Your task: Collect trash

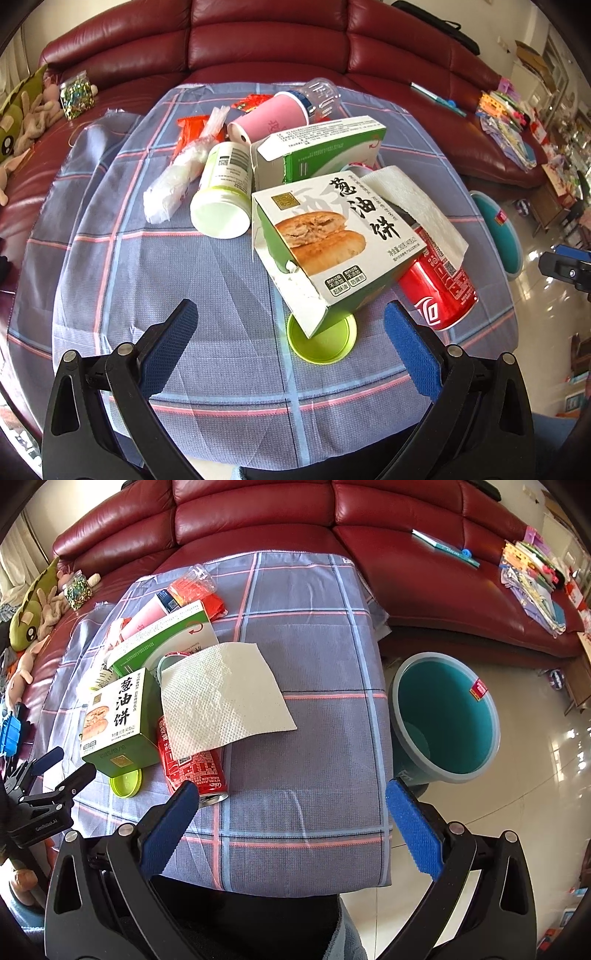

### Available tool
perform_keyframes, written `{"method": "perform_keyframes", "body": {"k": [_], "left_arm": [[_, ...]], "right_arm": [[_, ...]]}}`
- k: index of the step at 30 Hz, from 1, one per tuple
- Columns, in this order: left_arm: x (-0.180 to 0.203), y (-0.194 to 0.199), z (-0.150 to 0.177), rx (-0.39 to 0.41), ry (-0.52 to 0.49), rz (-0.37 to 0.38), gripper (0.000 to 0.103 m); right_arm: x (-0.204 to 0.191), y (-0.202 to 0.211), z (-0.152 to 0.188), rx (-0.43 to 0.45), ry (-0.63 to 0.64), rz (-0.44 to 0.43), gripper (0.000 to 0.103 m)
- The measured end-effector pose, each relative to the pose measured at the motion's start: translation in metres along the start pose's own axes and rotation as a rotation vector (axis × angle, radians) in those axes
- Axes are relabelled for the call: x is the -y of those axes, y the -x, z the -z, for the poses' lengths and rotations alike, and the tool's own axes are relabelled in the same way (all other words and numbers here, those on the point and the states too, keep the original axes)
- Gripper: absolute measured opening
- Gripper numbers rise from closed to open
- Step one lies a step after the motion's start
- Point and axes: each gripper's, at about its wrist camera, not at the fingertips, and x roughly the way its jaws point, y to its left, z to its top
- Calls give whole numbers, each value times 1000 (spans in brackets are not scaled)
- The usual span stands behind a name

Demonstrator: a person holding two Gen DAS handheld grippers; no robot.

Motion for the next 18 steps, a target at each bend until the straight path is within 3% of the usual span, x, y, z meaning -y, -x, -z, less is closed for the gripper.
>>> {"method": "perform_keyframes", "body": {"k": [6,10,13,18], "left_arm": [[9,-13,-3,-7,-45,36,100],[19,-27,-8,-20,-92,30,100],[24,-37,-11,-33,-112,45,87],[29,-47,-13,-60,-130,105,36]], "right_arm": [[-5,-20,-8,-28,16,-25,97],[-6,-37,-23,-56,5,-86,97],[-10,-50,-35,-73,5,-115,97],[-21,-67,-49,-89,16,-155,97]]}}
